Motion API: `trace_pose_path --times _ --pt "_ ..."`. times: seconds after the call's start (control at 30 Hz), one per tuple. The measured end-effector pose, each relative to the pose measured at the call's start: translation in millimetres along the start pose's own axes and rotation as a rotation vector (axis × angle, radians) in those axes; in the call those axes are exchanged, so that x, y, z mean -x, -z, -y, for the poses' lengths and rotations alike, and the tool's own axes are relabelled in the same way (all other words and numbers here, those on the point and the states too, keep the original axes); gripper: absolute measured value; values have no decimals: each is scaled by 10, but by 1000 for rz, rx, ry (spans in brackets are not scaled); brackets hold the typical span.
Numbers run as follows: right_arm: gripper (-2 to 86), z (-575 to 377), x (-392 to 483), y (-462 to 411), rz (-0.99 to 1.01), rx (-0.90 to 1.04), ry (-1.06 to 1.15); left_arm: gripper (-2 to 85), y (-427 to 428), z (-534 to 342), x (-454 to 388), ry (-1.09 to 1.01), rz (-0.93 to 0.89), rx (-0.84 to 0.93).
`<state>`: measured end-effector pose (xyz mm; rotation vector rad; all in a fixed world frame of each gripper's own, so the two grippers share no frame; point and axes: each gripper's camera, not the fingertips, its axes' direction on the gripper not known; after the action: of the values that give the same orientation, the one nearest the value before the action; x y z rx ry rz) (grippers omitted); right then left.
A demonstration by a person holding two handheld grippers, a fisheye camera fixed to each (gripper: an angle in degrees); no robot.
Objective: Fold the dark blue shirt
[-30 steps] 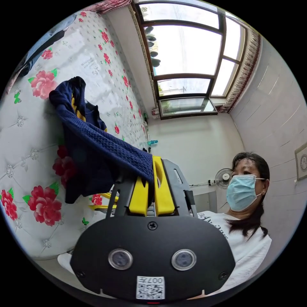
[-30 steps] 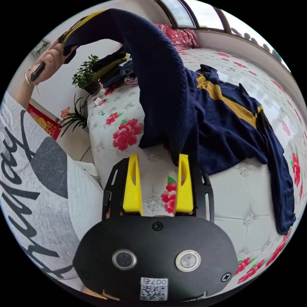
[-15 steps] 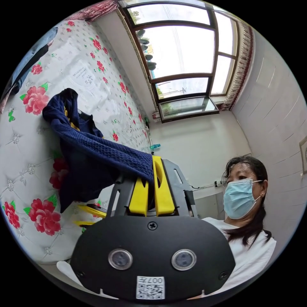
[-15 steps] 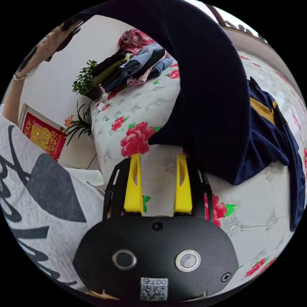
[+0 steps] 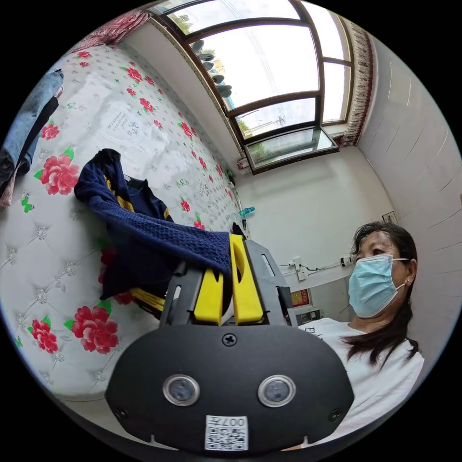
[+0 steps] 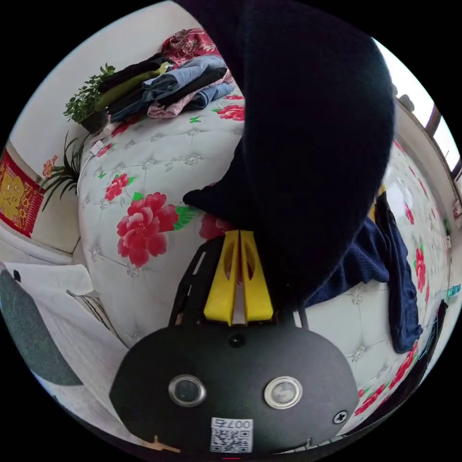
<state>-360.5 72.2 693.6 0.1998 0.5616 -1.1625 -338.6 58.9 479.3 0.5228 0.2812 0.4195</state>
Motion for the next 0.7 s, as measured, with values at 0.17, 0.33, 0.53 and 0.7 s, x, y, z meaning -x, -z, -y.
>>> trace_pose_path --times 0.17,0.33,0.53,0.7 --pt "-2 -958 -633 861 34 -93 -157 -9 364 -163 196 42 108 -16" --pt "-3 -1759 -1056 1607 -70 -98 -278 -9 390 -454 432 120 139 43" --pt "-3 -2027 -1238 2105 -78 -95 -231 -9 276 -640 603 201 154 64" --pt "-3 -1536 -2002 2326 -80 -161 -146 -9 -104 337 503 40 158 111"
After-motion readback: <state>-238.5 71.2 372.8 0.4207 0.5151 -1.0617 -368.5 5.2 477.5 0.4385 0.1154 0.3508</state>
